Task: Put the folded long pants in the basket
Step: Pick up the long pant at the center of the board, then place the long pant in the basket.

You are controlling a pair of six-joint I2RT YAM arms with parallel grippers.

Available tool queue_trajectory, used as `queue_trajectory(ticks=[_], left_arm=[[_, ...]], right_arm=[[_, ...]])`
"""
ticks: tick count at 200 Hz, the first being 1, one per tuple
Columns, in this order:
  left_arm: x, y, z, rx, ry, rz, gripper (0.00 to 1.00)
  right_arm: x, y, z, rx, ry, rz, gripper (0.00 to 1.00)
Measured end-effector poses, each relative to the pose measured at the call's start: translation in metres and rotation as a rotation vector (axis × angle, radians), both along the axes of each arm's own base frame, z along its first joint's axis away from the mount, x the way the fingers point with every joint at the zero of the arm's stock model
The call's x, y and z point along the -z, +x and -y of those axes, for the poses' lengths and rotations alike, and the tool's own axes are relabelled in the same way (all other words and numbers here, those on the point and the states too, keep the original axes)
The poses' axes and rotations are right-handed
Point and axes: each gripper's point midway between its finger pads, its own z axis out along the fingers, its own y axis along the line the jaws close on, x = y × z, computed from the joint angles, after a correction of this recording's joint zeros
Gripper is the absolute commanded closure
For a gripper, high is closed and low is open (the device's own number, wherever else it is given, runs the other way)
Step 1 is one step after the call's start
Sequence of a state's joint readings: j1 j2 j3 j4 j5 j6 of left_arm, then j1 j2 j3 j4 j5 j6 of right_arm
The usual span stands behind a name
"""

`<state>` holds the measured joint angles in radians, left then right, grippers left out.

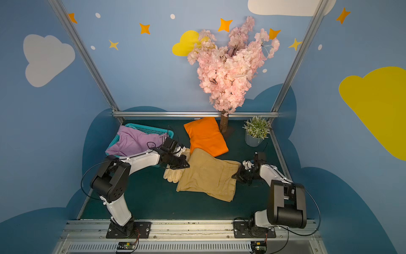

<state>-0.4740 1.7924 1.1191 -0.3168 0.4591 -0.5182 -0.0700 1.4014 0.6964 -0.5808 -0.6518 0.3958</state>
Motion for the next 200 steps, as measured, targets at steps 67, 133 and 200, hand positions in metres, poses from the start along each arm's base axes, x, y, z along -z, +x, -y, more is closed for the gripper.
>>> queue_trajectory(ticks=[67, 133, 200], left_arm=[[-0.142, 0.007, -0.029, -0.021, 0.048, 0.281, 0.98], [-0.185, 0.050, -0.174, -0.340, 0.259, 0.375, 0.97], [-0.172, 0.069, -0.308, -0.684, 0.518, 0.343, 0.98]], right_arm=[[-0.080, -0.002, -0.027, -0.042, 0.052, 0.172, 1.00], [-0.172, 0.043, -0.142, -0.187, 0.210, 0.314, 1.00], [-0.149, 0.114, -0.289, -0.322, 0.217, 0.236, 1.00]])
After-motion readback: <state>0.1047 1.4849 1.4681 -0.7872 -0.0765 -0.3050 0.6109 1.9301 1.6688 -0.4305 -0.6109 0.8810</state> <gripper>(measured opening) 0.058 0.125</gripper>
